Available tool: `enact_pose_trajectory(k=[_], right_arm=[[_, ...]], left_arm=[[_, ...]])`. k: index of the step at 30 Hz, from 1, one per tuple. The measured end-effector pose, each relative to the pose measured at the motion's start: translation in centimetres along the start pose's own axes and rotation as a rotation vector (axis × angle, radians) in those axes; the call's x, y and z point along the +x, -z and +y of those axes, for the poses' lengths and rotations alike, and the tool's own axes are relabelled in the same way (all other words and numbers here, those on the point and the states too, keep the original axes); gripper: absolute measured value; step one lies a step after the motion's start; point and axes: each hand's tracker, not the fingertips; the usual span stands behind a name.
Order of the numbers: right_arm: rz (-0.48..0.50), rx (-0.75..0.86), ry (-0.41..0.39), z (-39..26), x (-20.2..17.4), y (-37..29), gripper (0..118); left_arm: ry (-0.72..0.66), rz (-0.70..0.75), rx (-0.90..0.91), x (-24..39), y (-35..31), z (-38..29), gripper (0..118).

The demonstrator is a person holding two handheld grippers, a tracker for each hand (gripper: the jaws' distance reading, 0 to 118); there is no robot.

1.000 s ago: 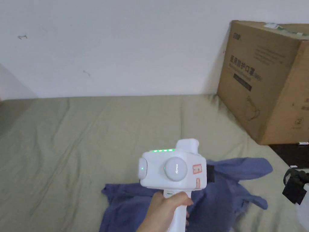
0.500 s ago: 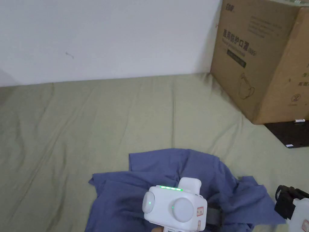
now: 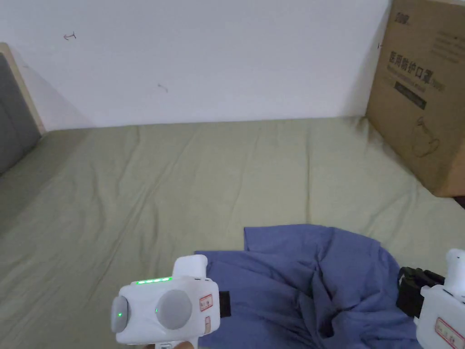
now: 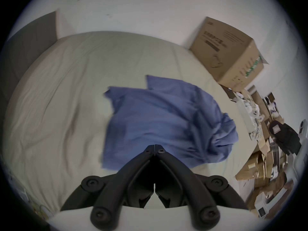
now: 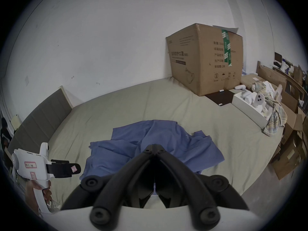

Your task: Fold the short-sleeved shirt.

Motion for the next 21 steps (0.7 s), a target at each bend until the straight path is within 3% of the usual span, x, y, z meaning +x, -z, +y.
enact_pose_trajectory(k=[5,6,7,8,9,12,18,21], right_arm=[[0.022,-0.035,-0.01,-0.6,-0.9,1.8,0],[0.022,-0.045,-0.016,-0.8,-1.0,2.2,0],[0.021,-0.052,-0.022,-0.9,-0.9,2.7,0],[0.019,-0.06,-0.027,-1.0,-0.9,3.0,0],[0.015,-0.07,-0.029,-1.3,-0.1,3.9,0],[0.004,-0.092,-0.014,-1.4,0.7,5.2,0],[-0.018,-0.134,-0.009,-1.7,1.5,7.2,0],[-0.042,-0.156,-0.017,-2.1,1.9,8.0,0]], left_arm=[[-0.062,0.075,-0.018,-3.5,0.9,3.0,4],[-0.047,0.106,-0.013,-3.7,1.2,4.4,20],[-0.028,0.13,0.011,-3.4,1.4,5.8,62],[-0.017,0.139,0.026,-3.5,2.0,7.1,96],[-0.006,0.128,0.014,-3.7,3.0,8.7,114],[-0.03,0.106,-0.02,-3.7,5.9,13.0,107],[-0.167,0.129,-0.224,-5.5,15.3,17.2,106],[-0.161,0.175,-0.29,-6.1,18.2,16.7,95]])
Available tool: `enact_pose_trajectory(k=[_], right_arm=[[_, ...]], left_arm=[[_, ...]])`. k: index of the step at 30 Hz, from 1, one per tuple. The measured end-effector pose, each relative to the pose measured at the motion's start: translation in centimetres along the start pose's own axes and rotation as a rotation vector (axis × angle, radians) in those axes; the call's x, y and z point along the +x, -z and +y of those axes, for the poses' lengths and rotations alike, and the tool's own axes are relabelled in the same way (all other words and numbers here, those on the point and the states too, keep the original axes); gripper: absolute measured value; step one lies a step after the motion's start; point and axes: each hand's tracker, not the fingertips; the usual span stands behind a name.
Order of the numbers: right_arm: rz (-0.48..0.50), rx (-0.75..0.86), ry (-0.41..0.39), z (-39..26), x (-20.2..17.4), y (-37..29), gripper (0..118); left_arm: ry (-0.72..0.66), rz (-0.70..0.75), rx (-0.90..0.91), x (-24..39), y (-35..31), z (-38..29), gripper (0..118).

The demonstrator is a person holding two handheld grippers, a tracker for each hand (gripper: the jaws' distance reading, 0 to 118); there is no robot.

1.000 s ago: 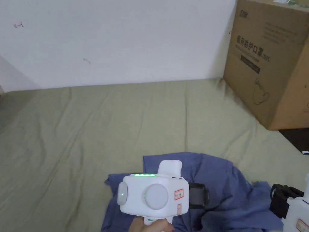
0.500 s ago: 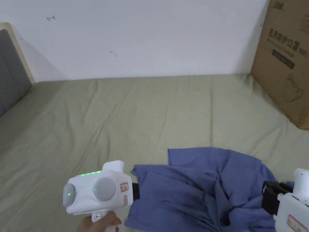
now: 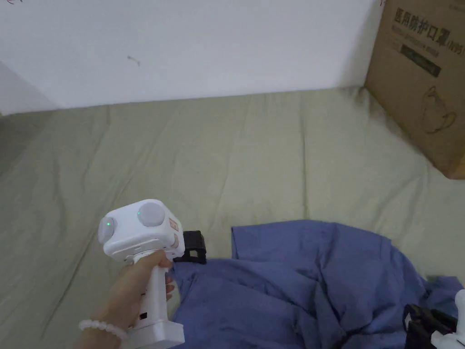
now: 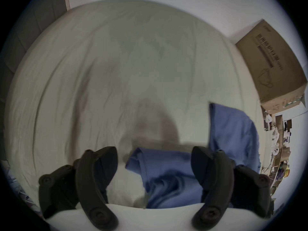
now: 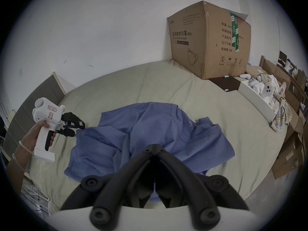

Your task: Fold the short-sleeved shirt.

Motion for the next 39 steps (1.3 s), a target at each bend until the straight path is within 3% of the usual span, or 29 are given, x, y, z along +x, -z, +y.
enact_pose_trajectory(k=[4,6,8,9,10,12,17,19,20,21,22,23,25,26,29,31,33,35,36,37,39], right_arm=[[-0.016,-0.037,0.022,-0.7,0.5,1.2,0],[-0.018,-0.051,0.032,-1.0,0.5,1.4,0],[-0.01,-0.06,0.032,-1.0,0.4,1.5,0],[-0.006,-0.059,0.027,-1.0,0.2,1.5,0],[-0.004,-0.056,0.021,-0.9,0.0,1.4,0],[0.005,-0.053,0.0,-0.3,-0.5,1.1,0],[0.09,-0.028,-0.058,4.3,-0.3,2.7,0],[0.169,-0.031,-0.142,7.5,-0.5,4.6,0],[0.194,-0.058,-0.176,9.0,-0.7,5.9,9],[0.226,-0.104,-0.223,10.6,-1.2,7.5,35],[0.244,-0.134,-0.267,12.2,-1.7,9.8,35],[0.235,-0.154,-0.291,13.4,-2.4,11.8,47],[0.263,-0.283,-0.367,15.8,-3.9,17.4,100],[0.28,-0.315,-0.375,16.5,-4.2,19.5,100],[0.177,-0.436,-0.375,17.5,-5.4,26.1,100],[0.227,-0.496,-0.394,17.5,-5.5,29.3,99],[0.204,-0.597,-0.392,16.5,-5.6,31.4,98],[0.136,-0.672,-0.482,14.7,-5.7,32.8,86],[0.183,-0.589,-0.481,15.0,-5.0,32.7,86],[0.164,-0.608,-0.459,15.5,-5.2,32.4,82],[0.171,-0.591,-0.452,16.0,-5.3,31.5,59]], left_arm=[[-0.008,-0.008,0.014,0.4,0.6,-0.6,84],[0.049,0.083,0.05,0.7,0.3,-0.9,58],[0.053,0.057,0.044,0.6,-0.3,-0.8,36],[0.054,0.053,0.046,0.6,-0.8,-0.7,17],[0.048,0.048,0.05,0.2,-1.0,-0.7,5],[0.01,-0.004,0.067,0.0,-2.0,-0.8,5],[0.074,-0.061,0.157,0.0,-5.7,-2.1,5],[0.099,-0.085,0.201,-0.2,-7.5,-2.8,5],[0.106,-0.091,0.226,-0.1,-8.4,-3.1,5],[0.113,-0.098,0.253,-0.1,-9.2,-3.5,5],[0.125,-0.103,0.261,-0.1,-10.1,-4.1,5],[0.126,-0.112,0.274,0.0,-10.7,-4.4,5],[0.139,-0.122,0.289,0.1,-11.7,-4.9,5],[0.144,-0.125,0.295,0.0,-11.9,-5.1,5],[0.167,-0.127,0.307,0.1,-12.4,-5.5,5],[0.178,-0.121,0.309,-0.3,-11.9,-5.2,5],[0.172,-0.122,0.309,-0.5,-11.6,-5.1,5],[0.164,-0.122,0.306,-0.5,-11.3,-5.0,5],[0.177,-0.113,0.312,-0.5,-11.3,-5.1,5],[0.179,-0.106,0.311,-0.5,-11.3,-5.1,5],[0.189,-0.108,0.314,-0.5,-11.3,-5.0,5]])
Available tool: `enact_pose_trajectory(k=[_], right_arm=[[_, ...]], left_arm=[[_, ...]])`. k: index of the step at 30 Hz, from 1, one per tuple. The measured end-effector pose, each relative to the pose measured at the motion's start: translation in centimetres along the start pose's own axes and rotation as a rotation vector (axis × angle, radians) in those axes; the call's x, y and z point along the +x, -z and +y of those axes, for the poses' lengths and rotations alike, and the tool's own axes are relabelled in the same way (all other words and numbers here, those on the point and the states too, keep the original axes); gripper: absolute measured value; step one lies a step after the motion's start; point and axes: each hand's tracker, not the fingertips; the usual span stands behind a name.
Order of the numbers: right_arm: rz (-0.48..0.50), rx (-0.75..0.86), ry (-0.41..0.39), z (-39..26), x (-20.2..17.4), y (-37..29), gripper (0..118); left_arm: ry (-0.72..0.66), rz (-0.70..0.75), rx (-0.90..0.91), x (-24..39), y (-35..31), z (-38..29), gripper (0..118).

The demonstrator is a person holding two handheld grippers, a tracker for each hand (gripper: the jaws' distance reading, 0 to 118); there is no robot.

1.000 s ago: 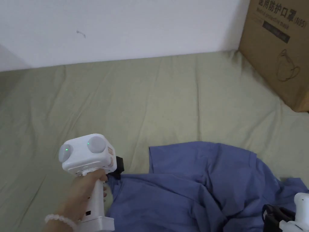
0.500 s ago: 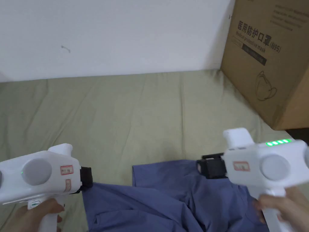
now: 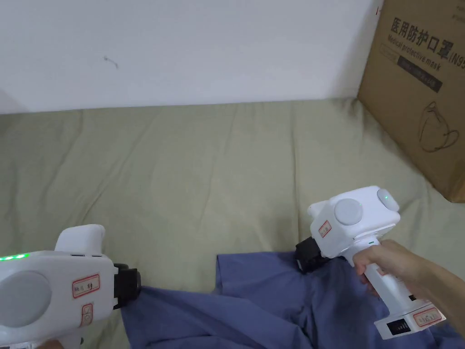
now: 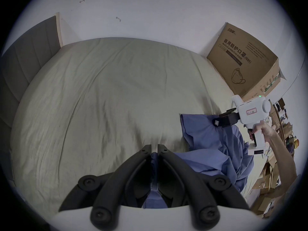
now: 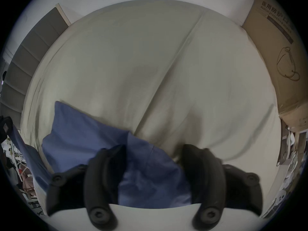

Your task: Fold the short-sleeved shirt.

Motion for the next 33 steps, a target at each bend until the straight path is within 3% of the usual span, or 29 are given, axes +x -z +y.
enact_pose_trajectory(k=[2,3,8,13,18,23,25,29,33], right_arm=[[-0.054,-0.007,-0.03,-0.5,-0.5,-0.8,8],[-0.076,-0.005,-0.032,-0.6,-0.6,-0.9,6],[-0.042,0.03,0.069,-1.0,0.2,-2.4,6],[0.048,0.192,0.27,-1.8,2.6,-10.0,6],[0.037,0.375,0.329,-3.1,5.4,-21.3,6],[-0.01,0.564,0.389,-5.5,7.4,-33.1,6],[-0.038,0.63,0.416,-6.3,7.4,-37.6,6],[0.005,0.748,0.467,-7.7,6.9,-44.5,6],[-0.004,0.799,0.46,-8.3,5.5,-49.5,6]], left_arm=[[-0.023,0.004,0.002,-0.2,-0.4,0.2,5],[-0.028,0.002,0.013,-0.4,-0.7,0.2,5],[0.002,0.059,0.034,-0.4,-3.3,0.5,5],[-0.035,0.077,0.094,-1.8,-8.0,2.0,5],[0.003,0.167,0.208,-2.1,-14.1,4.5,5],[-0.024,0.087,0.337,-2.1,-21.6,6.8,5],[-0.02,0.116,0.393,-1.6,-24.4,7.8,5],[-0.003,0.115,0.459,-0.8,-29.0,9.8,5],[0.014,0.101,0.543,-0.2,-33.2,11.6,5]])
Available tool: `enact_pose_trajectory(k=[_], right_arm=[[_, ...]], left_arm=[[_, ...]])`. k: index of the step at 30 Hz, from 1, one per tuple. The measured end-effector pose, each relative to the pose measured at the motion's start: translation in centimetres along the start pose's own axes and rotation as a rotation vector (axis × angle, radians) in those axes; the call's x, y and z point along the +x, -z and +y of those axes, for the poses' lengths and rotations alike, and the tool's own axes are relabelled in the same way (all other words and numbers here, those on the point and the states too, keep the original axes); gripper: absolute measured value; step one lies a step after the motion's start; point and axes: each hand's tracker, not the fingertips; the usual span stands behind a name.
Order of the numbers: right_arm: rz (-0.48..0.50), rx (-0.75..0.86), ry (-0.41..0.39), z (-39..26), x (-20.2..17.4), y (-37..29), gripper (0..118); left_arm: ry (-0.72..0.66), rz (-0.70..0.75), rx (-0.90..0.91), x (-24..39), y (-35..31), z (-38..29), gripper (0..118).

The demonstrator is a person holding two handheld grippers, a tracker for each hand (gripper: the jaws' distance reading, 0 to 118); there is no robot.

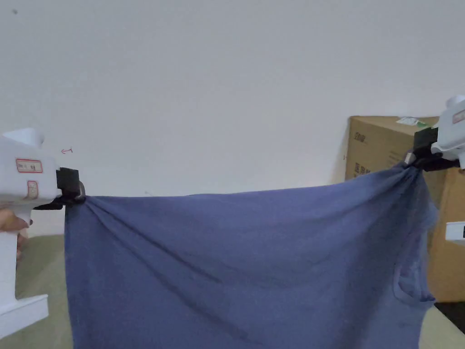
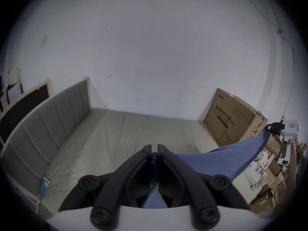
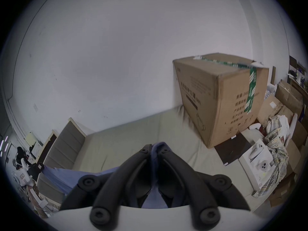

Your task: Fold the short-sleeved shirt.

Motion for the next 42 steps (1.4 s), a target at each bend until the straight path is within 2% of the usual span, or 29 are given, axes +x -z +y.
enact_pose_trajectory(k=[2,4,7,9,12,13,16,19,22,26,27,29,31,33,34,36,39,40,42], right_arm=[[0.02,0.023,0.011,1.1,-0.7,-1.5,6],[0.04,0.052,0.065,2.4,-1.5,-2.6,6],[0.045,0.067,0.035,4.3,-3.7,-3.1,6],[0.041,0.074,0.02,5.5,-5.2,-2.7,6],[0.051,0.076,0.018,8.0,-7.8,-1.1,6],[0.034,0.082,-0.008,8.9,-8.9,-0.5,6],[0.02,0.123,-0.015,11.6,-11.3,1.8,6],[0.032,0.129,0.0,13.9,-13.3,4.3,6],[0.061,0.149,0.031,15.7,-14.7,6.6,6],[0.071,0.187,0.049,17.3,-16.3,9.2,6],[0.087,0.181,0.041,17.7,-16.6,10.0,6],[0.104,0.17,0.027,18.1,-17.0,11.2,6],[0.09,0.187,0.041,18.4,-17.5,12.4,6],[0.095,0.187,0.03,18.7,-17.8,13.4,6],[0.098,0.178,-0.001,18.7,-17.9,13.9,6],[0.078,0.184,-0.033,18.5,-18.0,14.9,6],[0.078,0.186,-0.013,18.0,-17.1,16.6,6],[0.084,0.168,-0.01,15.6,-18.1,15.7,6],[0.046,0.132,-0.036,14.3,-17.6,17.2,6]], left_arm=[[0.021,0.023,0.027,-0.1,-1.0,1.4,5],[0.01,0.032,0.04,-0.6,-1.8,2.8,5],[0.005,0.033,0.073,-1.4,-2.1,4.7,5],[0.039,0.09,0.078,-1.8,-1.5,6.2,5],[0.035,0.114,0.086,-2.7,0.2,8.7,5],[0.033,0.126,0.085,-3.0,0.8,9.8,5],[0.11,0.192,0.116,-3.4,2.9,12.7,5],[0.137,0.243,0.132,-4.2,5.1,15.6,5],[0.109,0.273,0.162,-5.3,6.8,18.5,5],[0.111,0.275,0.247,-6.5,8.4,21.0,5],[0.145,0.338,0.217,-6.6,9.1,21.6,5],[0.156,0.368,0.212,-6.8,10.2,22.3,5],[0.097,0.329,0.288,-7.2,10.8,22.4,5],[0.076,0.355,0.298,-7.6,11.9,22.6,5],[0.103,0.381,0.249,-7.6,12.7,22.7,5],[0.111,0.378,0.265,-7.7,14.0,21.9,5],[0.112,0.377,0.238,-8.2,16.4,20.6,5],[0.11,0.377,0.234,-8.4,17.3,19.8,5],[0.121,0.363,0.198,-8.7,19.1,17.7,5]])
